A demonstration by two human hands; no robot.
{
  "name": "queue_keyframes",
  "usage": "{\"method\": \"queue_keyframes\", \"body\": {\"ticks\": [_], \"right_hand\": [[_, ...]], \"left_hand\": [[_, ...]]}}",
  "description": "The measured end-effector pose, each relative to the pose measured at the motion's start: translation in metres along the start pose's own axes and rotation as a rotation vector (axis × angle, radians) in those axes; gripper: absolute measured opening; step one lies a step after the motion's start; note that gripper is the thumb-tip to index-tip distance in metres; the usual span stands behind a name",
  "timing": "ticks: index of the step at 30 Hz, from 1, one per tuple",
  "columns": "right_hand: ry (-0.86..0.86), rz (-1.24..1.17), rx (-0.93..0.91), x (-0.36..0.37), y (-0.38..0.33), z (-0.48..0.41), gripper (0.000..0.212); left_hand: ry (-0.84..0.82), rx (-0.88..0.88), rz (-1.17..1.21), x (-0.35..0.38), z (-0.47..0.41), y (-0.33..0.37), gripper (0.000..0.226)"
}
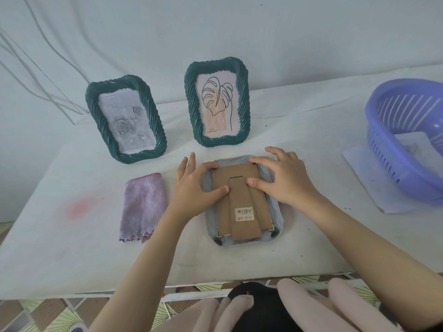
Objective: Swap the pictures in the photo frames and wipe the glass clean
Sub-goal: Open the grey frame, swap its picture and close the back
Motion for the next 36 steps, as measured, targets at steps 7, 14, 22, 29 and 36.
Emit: {"method": "queue_keyframes", "body": {"ticks": [7, 14, 22, 29, 36], "right_hand": [[-0.165, -0.034, -0.140, -0.011, 0.005, 0.017, 0.055], [-0.354, -0.026, -0.355, -0.021, 0.011, 0.056, 0.052], [-0.346, 0.112, -0.465, -0.024, 0.007, 0.060, 0.053], [-0.387, 0.242, -0.463, -0.026, -0.005, 0.056, 0.057], [-0.362, 0.314, -0.531, -0.025, -0.001, 0.062, 0.057]], "left_hand": [[-0.092, 0.152, -0.018, 0.009, 0.026, 0.003, 0.062], [-0.316, 0.277, -0.024, 0.008, 0.049, 0.009, 0.057], [-0.442, 0.257, -0.069, 0.003, 0.050, 0.008, 0.067], [-0.562, 0.289, -0.241, -0.004, 0.043, 0.007, 0.070], [-0.563, 0.384, -0.417, -0.006, 0.043, 0.011, 0.065]]}}
Point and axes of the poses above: each hand's wrist, its own z-axis away from the middle knuckle, its own x-axis out of the palm, y = z × x, the point moved 4 cm from there along -z, towards the middle knuckle, and after that the axes turned 12 degrees about x, right-handed, at the moved point
